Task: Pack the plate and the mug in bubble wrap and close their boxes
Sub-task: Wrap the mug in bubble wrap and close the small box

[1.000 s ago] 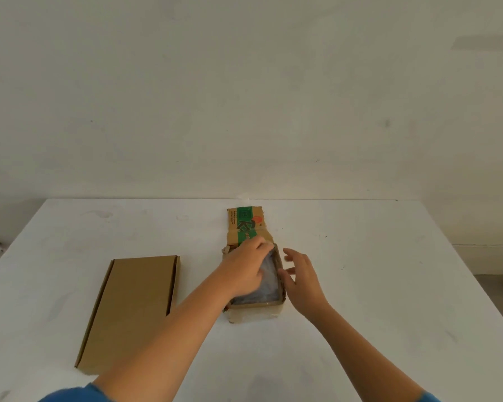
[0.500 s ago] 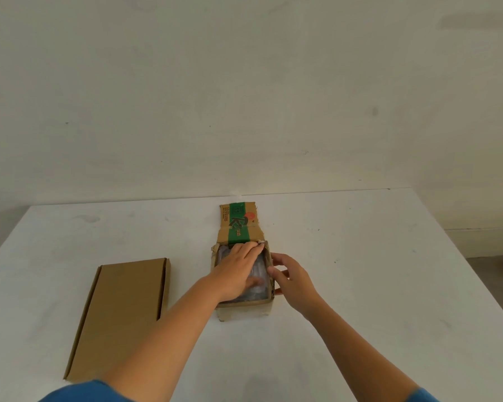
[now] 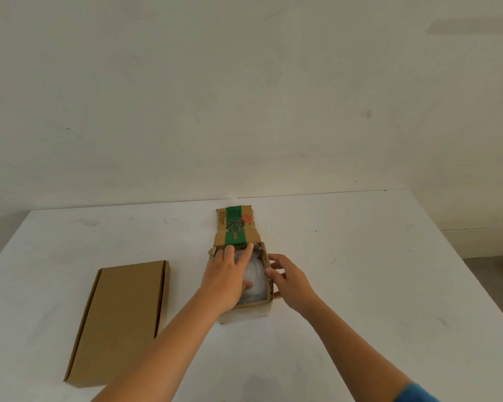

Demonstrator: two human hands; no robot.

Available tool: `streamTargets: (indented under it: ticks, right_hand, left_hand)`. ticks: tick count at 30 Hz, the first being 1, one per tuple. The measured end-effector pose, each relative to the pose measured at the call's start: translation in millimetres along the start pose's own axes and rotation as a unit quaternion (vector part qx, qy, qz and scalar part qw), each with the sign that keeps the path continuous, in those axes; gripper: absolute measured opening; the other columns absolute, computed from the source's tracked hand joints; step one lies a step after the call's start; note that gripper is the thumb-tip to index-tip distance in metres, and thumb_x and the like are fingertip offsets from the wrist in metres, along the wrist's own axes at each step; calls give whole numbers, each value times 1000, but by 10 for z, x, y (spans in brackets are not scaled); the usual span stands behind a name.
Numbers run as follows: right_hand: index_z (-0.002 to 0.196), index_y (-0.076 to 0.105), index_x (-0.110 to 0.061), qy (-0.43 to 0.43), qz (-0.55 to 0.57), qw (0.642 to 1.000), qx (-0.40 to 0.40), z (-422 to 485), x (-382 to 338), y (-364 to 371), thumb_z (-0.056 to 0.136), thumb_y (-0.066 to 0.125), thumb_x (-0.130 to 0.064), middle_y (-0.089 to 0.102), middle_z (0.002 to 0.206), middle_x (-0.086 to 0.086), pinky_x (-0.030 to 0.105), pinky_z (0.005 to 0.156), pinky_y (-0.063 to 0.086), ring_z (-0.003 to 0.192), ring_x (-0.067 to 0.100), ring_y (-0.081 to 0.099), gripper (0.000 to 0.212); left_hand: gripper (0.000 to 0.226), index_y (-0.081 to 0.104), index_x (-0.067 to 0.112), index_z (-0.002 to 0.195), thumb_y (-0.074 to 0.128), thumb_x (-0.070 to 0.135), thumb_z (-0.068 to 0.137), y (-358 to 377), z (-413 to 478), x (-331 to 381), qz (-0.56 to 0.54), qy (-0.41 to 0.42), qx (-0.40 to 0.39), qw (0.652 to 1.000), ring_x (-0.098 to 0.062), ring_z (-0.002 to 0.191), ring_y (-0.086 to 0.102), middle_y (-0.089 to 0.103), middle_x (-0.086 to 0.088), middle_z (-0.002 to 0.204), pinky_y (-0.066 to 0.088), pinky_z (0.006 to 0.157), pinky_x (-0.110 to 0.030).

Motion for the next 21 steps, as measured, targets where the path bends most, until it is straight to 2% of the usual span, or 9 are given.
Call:
streamTargets:
  ticks: [5, 10, 12, 14, 16, 17, 19, 20, 21]
  right_hand:
    - [129, 48, -19, 14, 10, 1000, -7, 4, 7, 0, 96, 48, -16, 57, 107, 2, 17, 53, 54, 82, 12, 60, 33]
    - [128, 48, -18, 14, 3, 1000, -7, 31, -2, 18, 97, 47, -15, 57, 107, 4, 14, 49, 51, 81, 11, 60, 31]
    - [127, 48, -18, 30, 16, 999, -17, 37, 17, 25, 96, 49, -16, 57, 107, 6, 18, 52, 52, 87, 17, 61, 31]
    - [122, 50, -19, 59, 39, 997, -37, 67, 39, 13, 94, 52, -16, 58, 106, 8, 27, 61, 58, 93, 21, 62, 29]
    - [116, 52, -19, 87, 54, 993, -58, 148, 37, -18, 91, 58, -15, 59, 109, 10, 37, 77, 59, 100, 24, 61, 26]
    - [115, 52, -19, 99, 62, 991, -63, 203, 25, -36, 89, 59, -15, 59, 112, 12, 40, 83, 57, 105, 26, 60, 27]
    - [120, 51, -17, 113, 83, 989, -55, 330, -47, -73, 89, 58, -16, 59, 118, 13, 40, 87, 53, 112, 28, 57, 32]
    - [122, 51, -16, 115, 86, 989, -44, 398, -98, -88, 90, 56, -18, 59, 119, 11, 39, 87, 51, 113, 28, 56, 32]
    - [123, 53, -14, 118, 91, 988, -35, 458, -149, -93, 92, 53, -21, 60, 118, 9, 39, 88, 50, 114, 28, 55, 32]
  left_hand:
    - [65, 28, 25, 141, 60, 34, 85, -5, -23, -28, 6, 61, -49, 997, -28, 115, 37, 39, -10, 126, 42, 92, -38]
    - [65, 21, 24, 144, 52, 39, 89, 94, -9, 15, 82, 92, -59, 991, -32, 117, 35, 38, -14, 128, 35, 98, -40]
    - [65, 19, 23, 144, 49, 41, 90, 112, -11, 29, 111, 103, -63, 986, -32, 118, 33, 37, -15, 128, 31, 101, -41]
    - [61, 30, 24, 140, 52, 43, 86, 33, -1, 3, 79, 104, -54, 990, -29, 117, 33, 39, -10, 125, 31, 101, -41]
    - [51, 48, 26, 129, 58, 43, 82, -167, 26, -111, -60, 72, 9, 996, -23, 113, 37, 45, -3, 119, 33, 98, -34]
    - [44, 53, 26, 123, 61, 40, 82, -290, 32, -214, -142, 42, 64, 987, -20, 112, 39, 48, 0, 115, 34, 95, -31]
    - [36, 56, 22, 118, 63, 30, 83, -423, 41, -545, -236, -66, 164, 956, -22, 114, 43, 51, -2, 116, 36, 94, -27]
    - [38, 53, 18, 121, 61, 27, 85, -395, 51, -724, -262, -141, 170, 940, -25, 118, 43, 52, -6, 121, 37, 95, -30]
    - [43, 49, 13, 127, 57, 29, 88, -310, 81, -877, -279, -210, 136, 927, -29, 121, 43, 53, -10, 124, 38, 97, -35]
Point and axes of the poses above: each hand's wrist, its own z-axis towards the middle knuckle, its own y-axis out of the palm, x = y × z, the point moved 9 cm from there along z, towards the middle knuckle
